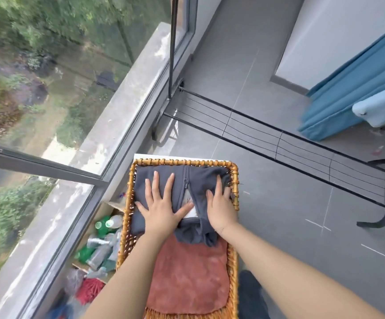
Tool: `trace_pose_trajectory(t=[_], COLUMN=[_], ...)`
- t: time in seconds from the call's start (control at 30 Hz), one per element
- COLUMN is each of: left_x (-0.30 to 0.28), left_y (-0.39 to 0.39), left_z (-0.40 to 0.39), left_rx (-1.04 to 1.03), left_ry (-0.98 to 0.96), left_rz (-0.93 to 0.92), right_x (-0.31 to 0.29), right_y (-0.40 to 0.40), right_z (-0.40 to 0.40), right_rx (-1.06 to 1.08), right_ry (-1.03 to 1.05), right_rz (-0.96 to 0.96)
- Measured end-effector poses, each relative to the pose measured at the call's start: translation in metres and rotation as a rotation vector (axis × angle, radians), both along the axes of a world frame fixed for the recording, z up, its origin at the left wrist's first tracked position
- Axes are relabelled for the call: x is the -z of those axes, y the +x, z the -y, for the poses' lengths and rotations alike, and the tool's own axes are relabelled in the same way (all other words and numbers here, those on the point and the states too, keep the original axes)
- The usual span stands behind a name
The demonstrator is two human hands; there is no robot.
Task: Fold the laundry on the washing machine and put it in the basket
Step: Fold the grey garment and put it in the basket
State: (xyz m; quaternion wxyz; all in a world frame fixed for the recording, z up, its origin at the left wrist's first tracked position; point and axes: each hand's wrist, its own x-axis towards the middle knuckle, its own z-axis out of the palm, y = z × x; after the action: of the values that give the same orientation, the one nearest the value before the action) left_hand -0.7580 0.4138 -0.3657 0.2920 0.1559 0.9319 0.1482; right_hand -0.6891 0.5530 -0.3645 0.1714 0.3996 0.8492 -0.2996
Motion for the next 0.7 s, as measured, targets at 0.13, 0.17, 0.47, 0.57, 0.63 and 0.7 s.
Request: trace_pose_trajectory(t=[0.13, 0.17, 0.47, 0.57, 0.63, 0.7], left_x=[0.002, 0.002, -0.057, -0.072, -0.074, -0.068], left_y=[-0.007, -0.008, 0.007, 0.053, 0.075, 0.084], left_z=[-0.016, -0.016, 0.019, 0.037, 0.035, 0.028], left_rx=[-0.009, -0.011, -0.355, -0.785, -1.067, -1.194], left_ry=[-0.073, -0.07, 0.268, 0.42, 0.412, 0.428], left_rz=[0.032, 0.046, -0.083, -0.033, 0.292, 0.65], right_x=[0.007, 0.007, -0.049, -0.071, -0.077, -0.078], right_y=[-0.016, -0.015, 0.029, 0.065, 0.077, 0.078], right_z=[-0.007, -0.007, -0.02, -0.013, -0.005, 0.003], right_rx=[0.074, 0.083, 0.124, 0.168, 0.152, -0.022], right_ry=[-0.087, -0.109, -0.334, -0.11, -0.061, -0.015], right_rz=[0.06, 0.061, -0.152, -0.293, -0.296, -0.254])
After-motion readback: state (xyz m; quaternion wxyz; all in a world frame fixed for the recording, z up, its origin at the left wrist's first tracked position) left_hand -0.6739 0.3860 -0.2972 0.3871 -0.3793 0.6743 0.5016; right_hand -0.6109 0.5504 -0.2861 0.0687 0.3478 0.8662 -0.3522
